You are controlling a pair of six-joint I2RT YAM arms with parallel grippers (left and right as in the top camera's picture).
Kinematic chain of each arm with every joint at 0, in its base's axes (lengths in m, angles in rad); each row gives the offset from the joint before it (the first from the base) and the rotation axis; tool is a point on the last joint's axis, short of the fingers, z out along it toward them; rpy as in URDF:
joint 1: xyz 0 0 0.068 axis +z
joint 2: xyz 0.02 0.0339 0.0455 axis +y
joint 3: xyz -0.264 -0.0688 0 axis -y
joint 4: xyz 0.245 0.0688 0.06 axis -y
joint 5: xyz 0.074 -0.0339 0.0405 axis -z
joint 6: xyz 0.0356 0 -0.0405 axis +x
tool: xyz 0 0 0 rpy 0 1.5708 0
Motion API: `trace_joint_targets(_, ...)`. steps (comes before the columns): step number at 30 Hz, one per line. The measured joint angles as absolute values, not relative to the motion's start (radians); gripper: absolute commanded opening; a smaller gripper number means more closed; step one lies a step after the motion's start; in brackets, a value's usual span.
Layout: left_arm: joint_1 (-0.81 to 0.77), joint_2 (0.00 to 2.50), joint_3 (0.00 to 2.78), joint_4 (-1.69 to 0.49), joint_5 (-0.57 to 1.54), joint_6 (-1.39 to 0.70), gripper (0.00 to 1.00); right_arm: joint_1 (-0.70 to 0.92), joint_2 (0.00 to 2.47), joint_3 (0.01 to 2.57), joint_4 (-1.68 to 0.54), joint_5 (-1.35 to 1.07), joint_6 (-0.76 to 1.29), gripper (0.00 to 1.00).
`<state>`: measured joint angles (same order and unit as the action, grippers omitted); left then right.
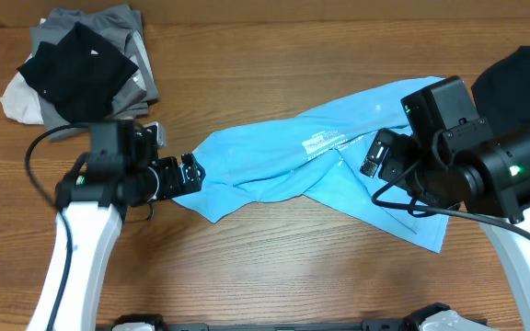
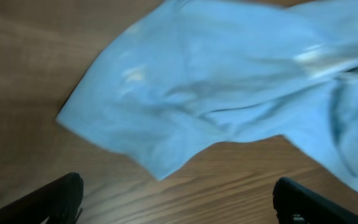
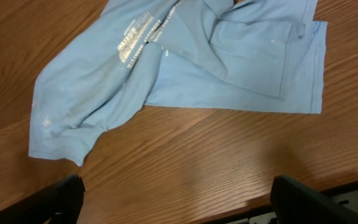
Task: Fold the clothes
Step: 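Grasp the left end of the T-shirt with the left gripper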
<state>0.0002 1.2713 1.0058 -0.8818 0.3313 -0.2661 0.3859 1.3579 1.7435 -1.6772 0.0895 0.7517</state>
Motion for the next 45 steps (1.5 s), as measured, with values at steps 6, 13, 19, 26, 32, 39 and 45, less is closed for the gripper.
trace_joint_targets(6, -0.081, 1.546, 1.106, -0.988, 0.106, -0.346, 1.00, 0.386, 1.358, 1.742, -1.652, 0.085, 0.755, 1.00)
trace_joint_targets(13, -0.149, 1.752, 1.217, -0.981, -0.013, -0.377, 1.00, 0.386, 1.358, 1.742, -1.654, 0.085, 0.755, 1.00)
trace_joint_targets(19, -0.149, 1.853, 1.224, -0.963, -0.031, -0.390, 1.00, 0.386, 1.358, 1.742, -1.665, 0.085, 0.755, 1.00)
trace_joint_targets(26, -0.149, 1.924, 1.224, -0.920, -0.030, -0.390, 1.00, 0.386, 1.358, 1.691, -1.663, 0.084, 0.756, 1.00)
trace_joint_targets(32, -0.149, 1.946, 1.232, -0.918, -0.012, -0.392, 0.89, 0.386, 1.358, 1.539, -1.611, 0.082, 0.796, 1.00)
trace_joint_targets(39, -0.149, 1.968, 1.255, -0.935, 0.001, -0.391, 0.81, 0.386, 1.358, 1.307, -1.482, 0.065, 0.884, 1.00)
trace_joint_targets(45, -0.149, 1.979, 1.267, -0.941, 0.004, -0.393, 0.76, 0.366, 1.358, 1.097, -1.294, 0.030, 0.947, 1.00)
